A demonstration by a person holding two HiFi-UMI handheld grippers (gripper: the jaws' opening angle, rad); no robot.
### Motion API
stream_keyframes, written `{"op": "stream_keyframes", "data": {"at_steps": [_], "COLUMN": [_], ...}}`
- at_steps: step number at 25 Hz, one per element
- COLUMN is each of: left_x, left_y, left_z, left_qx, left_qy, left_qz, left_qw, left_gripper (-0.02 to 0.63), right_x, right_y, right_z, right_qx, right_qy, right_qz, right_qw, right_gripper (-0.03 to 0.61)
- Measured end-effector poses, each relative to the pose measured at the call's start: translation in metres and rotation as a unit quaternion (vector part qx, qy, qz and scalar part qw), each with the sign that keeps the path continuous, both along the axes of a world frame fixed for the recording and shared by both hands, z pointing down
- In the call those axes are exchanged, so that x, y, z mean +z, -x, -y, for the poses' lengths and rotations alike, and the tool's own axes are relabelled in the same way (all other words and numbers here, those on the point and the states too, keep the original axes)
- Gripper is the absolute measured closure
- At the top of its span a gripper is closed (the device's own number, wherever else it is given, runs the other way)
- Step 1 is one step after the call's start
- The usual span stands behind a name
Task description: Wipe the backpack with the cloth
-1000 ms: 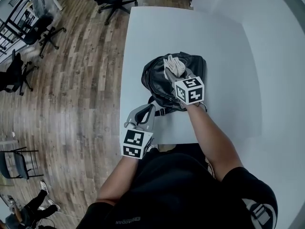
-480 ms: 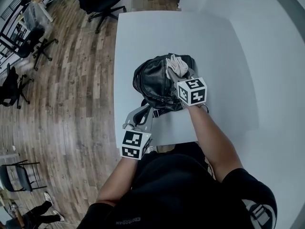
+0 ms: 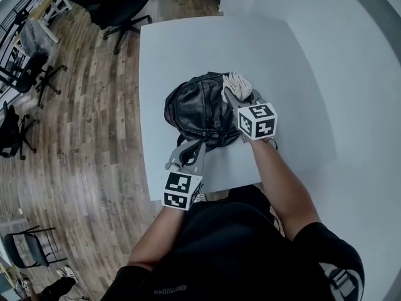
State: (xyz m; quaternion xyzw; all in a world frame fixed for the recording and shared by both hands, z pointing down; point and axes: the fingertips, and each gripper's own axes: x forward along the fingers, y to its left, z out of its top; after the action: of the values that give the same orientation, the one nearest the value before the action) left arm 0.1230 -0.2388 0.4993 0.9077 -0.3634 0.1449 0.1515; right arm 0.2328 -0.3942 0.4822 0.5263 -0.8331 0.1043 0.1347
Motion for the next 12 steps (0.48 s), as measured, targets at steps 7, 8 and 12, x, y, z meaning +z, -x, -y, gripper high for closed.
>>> {"op": "stream_keyframes", "data": {"at_steps": [7,8,12], "left_x": [-0.002,-0.003,-0.003], "left_y": [-0.018,-0.02,-0.026], "left_z": [-0.007,-0.009,-0.013], "left_qx": [0.023,0.026,0.037], "left_qy": [-0.001,-0.001,0.0], "left_qz": [-0.002,-0.003,-0.001], "left_qw": [0.9997,0.9997,0.9993], "left_gripper": [0.607,0.607,0.607], "right_x": [-0.009,-0.01,-0.013], "right_y": [-0.03,-0.033,-0.044], "right_z": [-0.008,-0.01,-0.012], "right_qx": [0.027,0.03,0.042], "right_qy": [-0.005,-0.006,-0.007], "right_qz": [-0.005,-0.006,-0.007], "right_qw": [1.0,1.0,0.999], "right_gripper": [0.469,0.469,0.469]}}
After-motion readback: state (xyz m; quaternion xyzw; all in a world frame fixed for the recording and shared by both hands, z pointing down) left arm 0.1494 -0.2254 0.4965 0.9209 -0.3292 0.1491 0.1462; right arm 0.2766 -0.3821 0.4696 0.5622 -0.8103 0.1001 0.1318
